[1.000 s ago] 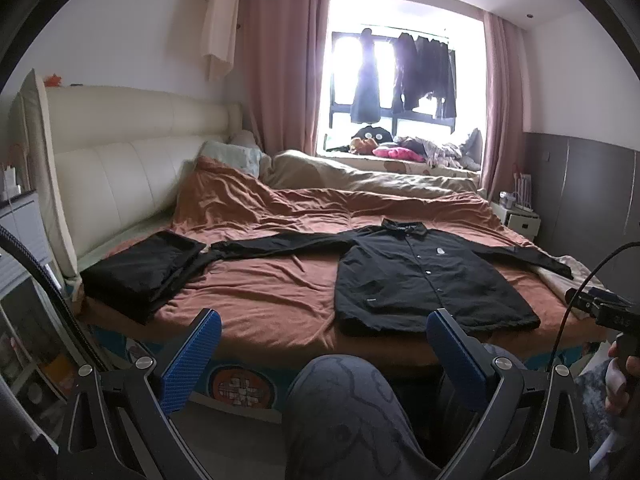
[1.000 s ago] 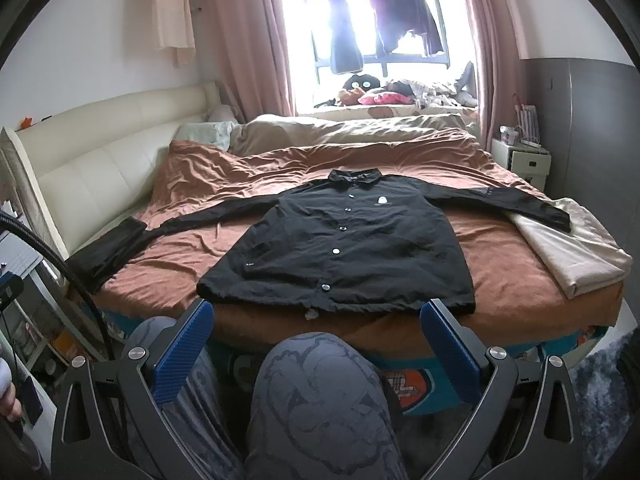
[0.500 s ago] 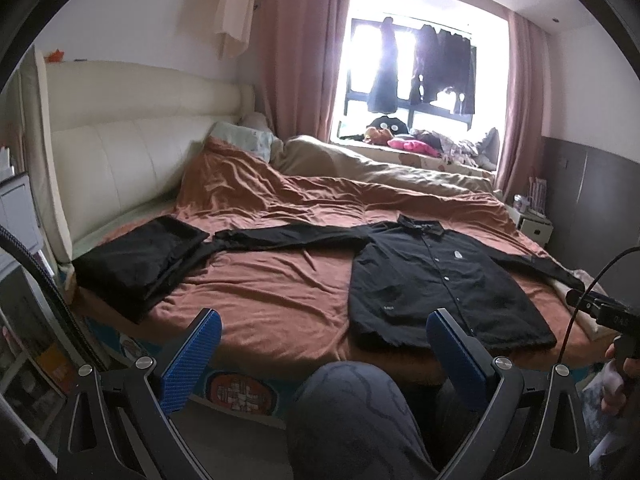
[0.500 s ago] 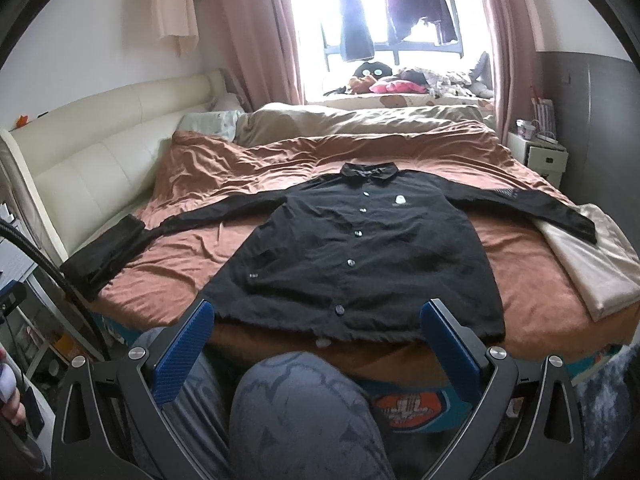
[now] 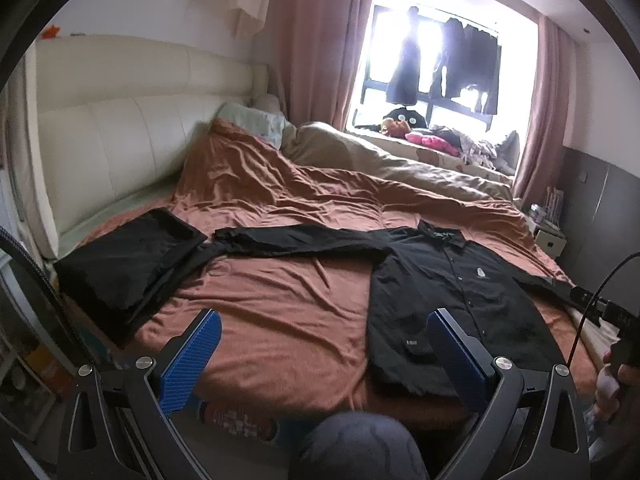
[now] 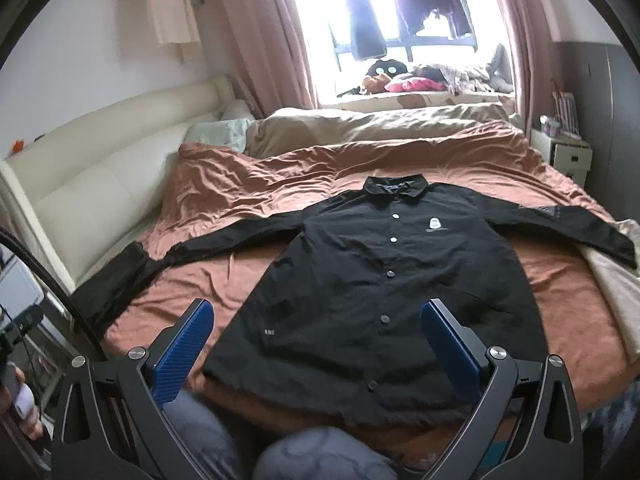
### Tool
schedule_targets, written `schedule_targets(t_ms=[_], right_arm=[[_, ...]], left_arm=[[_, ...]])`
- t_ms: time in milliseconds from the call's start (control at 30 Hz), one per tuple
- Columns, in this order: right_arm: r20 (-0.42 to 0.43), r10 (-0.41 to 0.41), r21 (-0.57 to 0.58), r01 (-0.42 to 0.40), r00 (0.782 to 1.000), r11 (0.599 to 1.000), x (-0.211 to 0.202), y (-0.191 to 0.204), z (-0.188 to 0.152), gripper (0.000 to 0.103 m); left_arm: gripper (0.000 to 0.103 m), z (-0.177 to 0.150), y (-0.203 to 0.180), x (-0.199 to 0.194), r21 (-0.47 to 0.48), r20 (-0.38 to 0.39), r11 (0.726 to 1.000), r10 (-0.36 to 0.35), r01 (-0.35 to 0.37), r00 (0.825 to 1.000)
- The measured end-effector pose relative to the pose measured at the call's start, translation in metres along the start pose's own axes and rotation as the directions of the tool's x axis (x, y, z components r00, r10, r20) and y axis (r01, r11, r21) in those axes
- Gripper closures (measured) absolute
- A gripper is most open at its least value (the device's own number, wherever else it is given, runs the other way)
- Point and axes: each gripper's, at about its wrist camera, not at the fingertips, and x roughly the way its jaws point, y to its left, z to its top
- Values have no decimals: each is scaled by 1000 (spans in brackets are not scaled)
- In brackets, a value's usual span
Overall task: Fold large clothes
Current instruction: 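Grasp one black shirt sleeve with the left gripper while the right gripper approaches the shirt body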
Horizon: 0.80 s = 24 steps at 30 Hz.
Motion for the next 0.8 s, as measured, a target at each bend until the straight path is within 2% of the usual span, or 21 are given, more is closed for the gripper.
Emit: schedule_targets(t_ms=[200, 367, 533, 733, 800], right_arm=[[-23, 1, 10, -1, 1000, 1000, 53, 0, 25, 0], [-25, 13, 66, -11, 1000, 998, 97, -3, 47, 0], [-30, 28, 137, -24, 999, 990, 145, -5, 62, 1], [-34, 39, 225, -31, 999, 974, 196, -8, 77, 14], [-43, 47, 247, -36, 998, 968, 217, -7, 80, 21]], left_arm=[[2, 31, 19, 58, -53, -38, 999, -6, 4, 999], [13, 53, 37, 111, -84, -88, 996, -9, 2, 996], [19, 75, 53, 156, -99, -126, 995, -10, -2, 992], [23, 99, 86, 216, -182, -180, 983, -18, -15, 984], [28, 100, 96, 236, -212, -205, 977, -17, -27, 979]])
